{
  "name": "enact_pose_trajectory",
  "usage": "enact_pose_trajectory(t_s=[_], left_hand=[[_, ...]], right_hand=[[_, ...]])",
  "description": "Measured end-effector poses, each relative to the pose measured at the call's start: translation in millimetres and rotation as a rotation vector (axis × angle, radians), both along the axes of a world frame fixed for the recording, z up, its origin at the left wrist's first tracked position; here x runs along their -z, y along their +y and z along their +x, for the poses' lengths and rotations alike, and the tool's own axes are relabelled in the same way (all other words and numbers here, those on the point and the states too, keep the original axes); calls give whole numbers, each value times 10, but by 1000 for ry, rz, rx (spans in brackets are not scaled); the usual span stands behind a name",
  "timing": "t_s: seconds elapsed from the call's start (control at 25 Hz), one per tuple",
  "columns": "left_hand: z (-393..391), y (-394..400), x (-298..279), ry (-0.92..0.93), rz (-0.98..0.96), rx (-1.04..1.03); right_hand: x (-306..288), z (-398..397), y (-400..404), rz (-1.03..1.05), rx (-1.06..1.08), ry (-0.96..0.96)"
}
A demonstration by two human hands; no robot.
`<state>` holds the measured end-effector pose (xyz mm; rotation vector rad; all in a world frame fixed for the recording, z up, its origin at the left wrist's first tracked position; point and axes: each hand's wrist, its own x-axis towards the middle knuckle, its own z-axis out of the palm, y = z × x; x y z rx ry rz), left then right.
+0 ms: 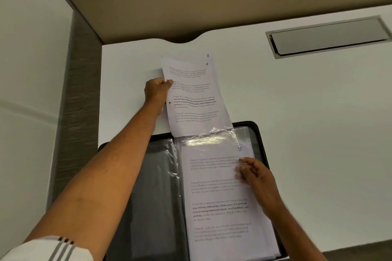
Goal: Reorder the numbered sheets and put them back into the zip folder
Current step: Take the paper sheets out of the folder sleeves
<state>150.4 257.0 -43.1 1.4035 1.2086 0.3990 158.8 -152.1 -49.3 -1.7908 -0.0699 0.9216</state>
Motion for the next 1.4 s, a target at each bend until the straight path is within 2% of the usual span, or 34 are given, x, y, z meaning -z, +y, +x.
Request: enact_pose_trajectory(t_s=[0.24,0.52,0.64,0.76,0.92,1.04,1.2,1.32,1.4], left_hand=[[285,218,135,197,208,-5],[286,80,44,377,450,109],[99,-54,103,471,533,279],[-203,-243,123,491,598,399],[-842,-820,51,435,743,415],[-1425,-1346,13,319,627,381],[-1971,-1806,-48,310,511,462],[-2200,-1977,-111,294,398,451],[-2299,-2020,-160,257,231,365]], right_hand=[[0,46,56,-20,29,15],[28,62,75,-42,28,26],[23,55,84,-46,21,24],[0,67,96,-50,13,24],[-176,64,121,-40,0,35],[-331,42,114,-102,-122,59],[-534,-9,102,-189,-400,174],[-703,-100,155,-37,-511,245],[-737,-213,240,99,-546,295]])
